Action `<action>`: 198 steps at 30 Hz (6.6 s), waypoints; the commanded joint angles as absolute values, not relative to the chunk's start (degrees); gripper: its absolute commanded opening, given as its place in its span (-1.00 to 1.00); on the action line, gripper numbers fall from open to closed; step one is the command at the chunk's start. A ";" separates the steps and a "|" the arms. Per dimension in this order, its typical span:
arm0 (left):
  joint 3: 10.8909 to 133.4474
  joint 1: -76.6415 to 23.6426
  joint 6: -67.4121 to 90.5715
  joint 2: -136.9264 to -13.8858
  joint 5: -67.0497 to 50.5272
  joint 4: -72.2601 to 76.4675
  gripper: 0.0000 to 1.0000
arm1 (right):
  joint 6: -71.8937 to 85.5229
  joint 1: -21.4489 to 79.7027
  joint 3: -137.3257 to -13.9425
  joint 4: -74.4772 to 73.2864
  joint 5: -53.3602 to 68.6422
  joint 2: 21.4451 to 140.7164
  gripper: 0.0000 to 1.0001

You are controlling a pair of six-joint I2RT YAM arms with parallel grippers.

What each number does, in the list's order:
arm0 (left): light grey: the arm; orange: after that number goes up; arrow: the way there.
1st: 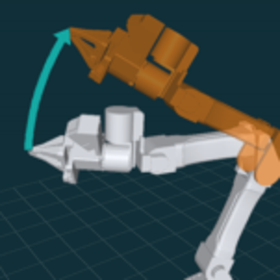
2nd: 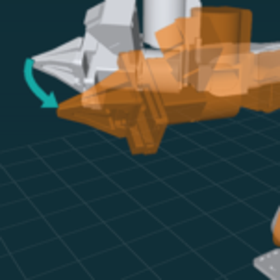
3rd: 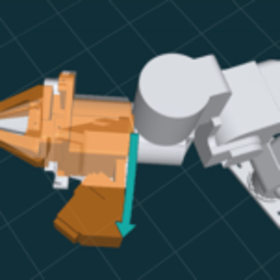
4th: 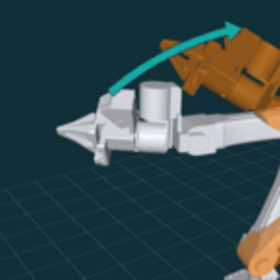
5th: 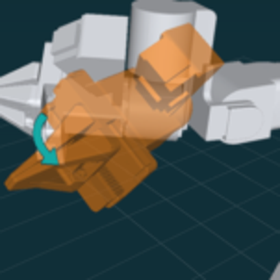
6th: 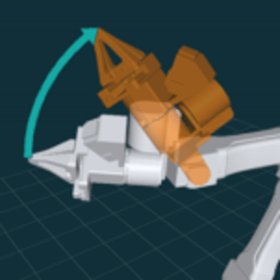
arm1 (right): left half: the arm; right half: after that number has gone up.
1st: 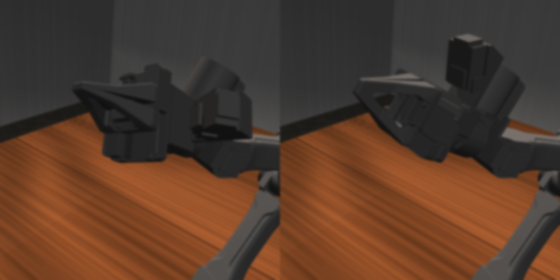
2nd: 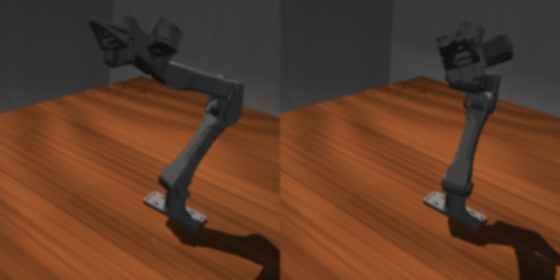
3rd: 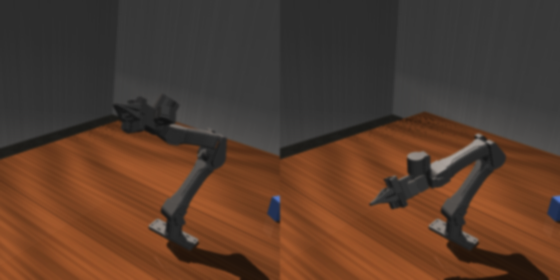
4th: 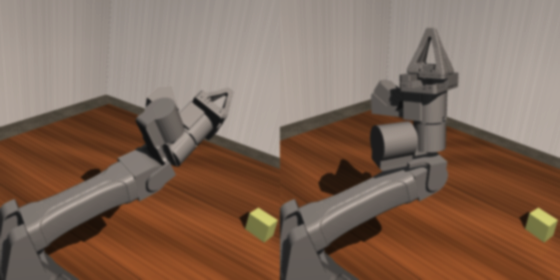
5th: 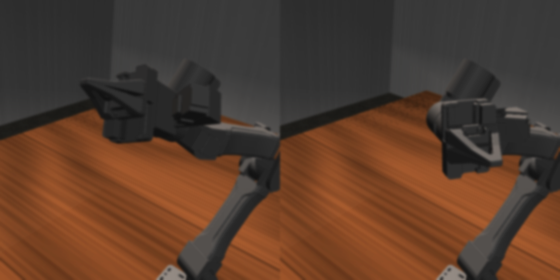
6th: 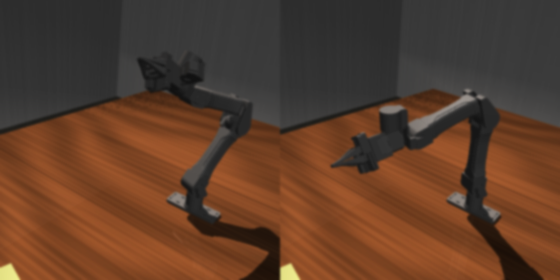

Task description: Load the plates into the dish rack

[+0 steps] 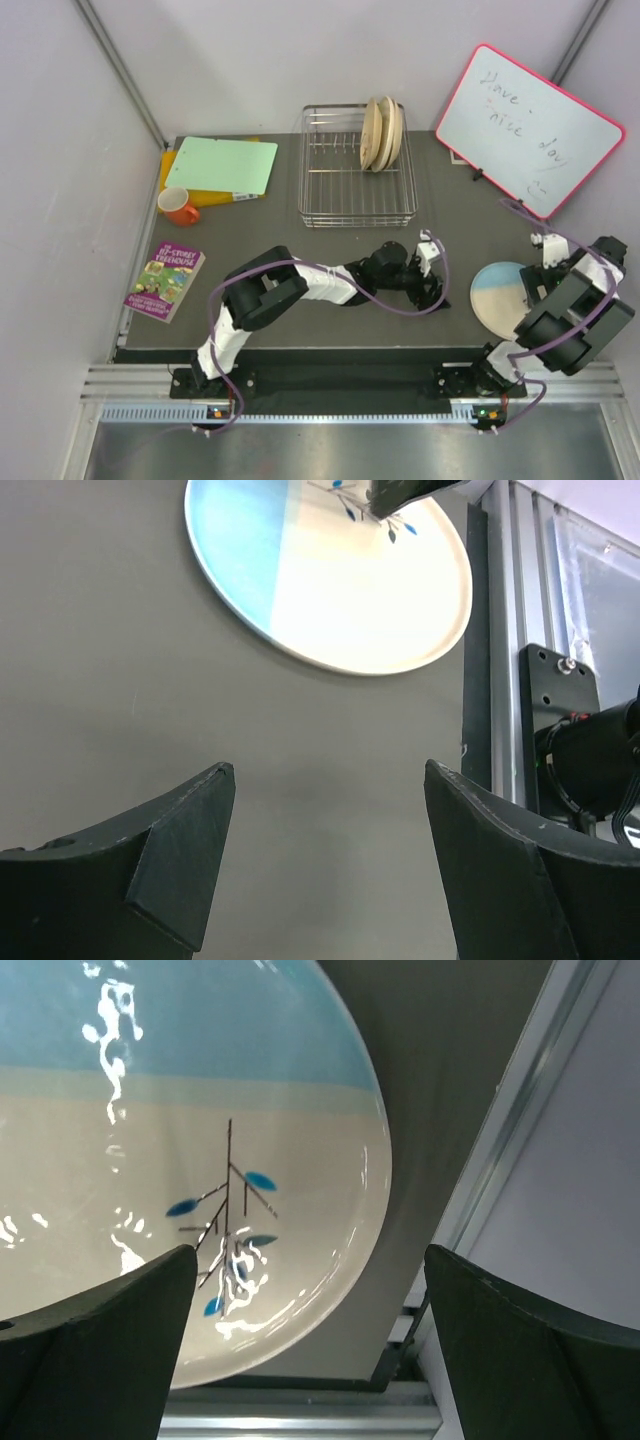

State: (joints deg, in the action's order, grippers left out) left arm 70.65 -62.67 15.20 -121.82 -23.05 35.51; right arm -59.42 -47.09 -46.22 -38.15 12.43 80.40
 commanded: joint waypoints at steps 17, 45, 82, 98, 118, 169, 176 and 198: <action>67.60 -63.02 14.50 -118.39 -21.62 37.44 0.64 | -62.94 -36.50 -52.56 -63.19 24.25 85.80 0.86; 61.43 -71.37 21.18 -121.02 -11.43 33.65 0.02 | -56.68 -29.97 -51.51 -56.51 23.91 88.32 0.93; 70.93 -68.21 22.76 -129.38 -7.47 33.05 0.05 | -73.83 -30.41 -65.30 -83.76 43.33 119.27 0.25; 60.74 -64.86 23.55 -121.38 -18.27 32.52 0.59 | -71.37 -31.82 -67.33 -80.69 42.45 119.27 0.45; 76.53 -56.25 65.16 -142.01 -53.53 70.46 0.55 | -70.84 -33.31 -68.73 -80.16 38.67 117.78 0.40; 85.25 -40.80 28.76 -111.64 -58.86 13.46 -1.00 | -54.76 -27.09 -101.95 -83.76 69.42 96.43 0.67; 90.35 -33.14 21.81 -104.16 -64.06 6.95 -1.00 | -53.62 -17.41 -101.60 -83.58 72.41 94.30 0.66; 85.69 -28.04 22.24 -96.94 -61.88 8.61 -1.00 | -40.43 -3.25 -96.16 -74.97 75.85 95.36 0.43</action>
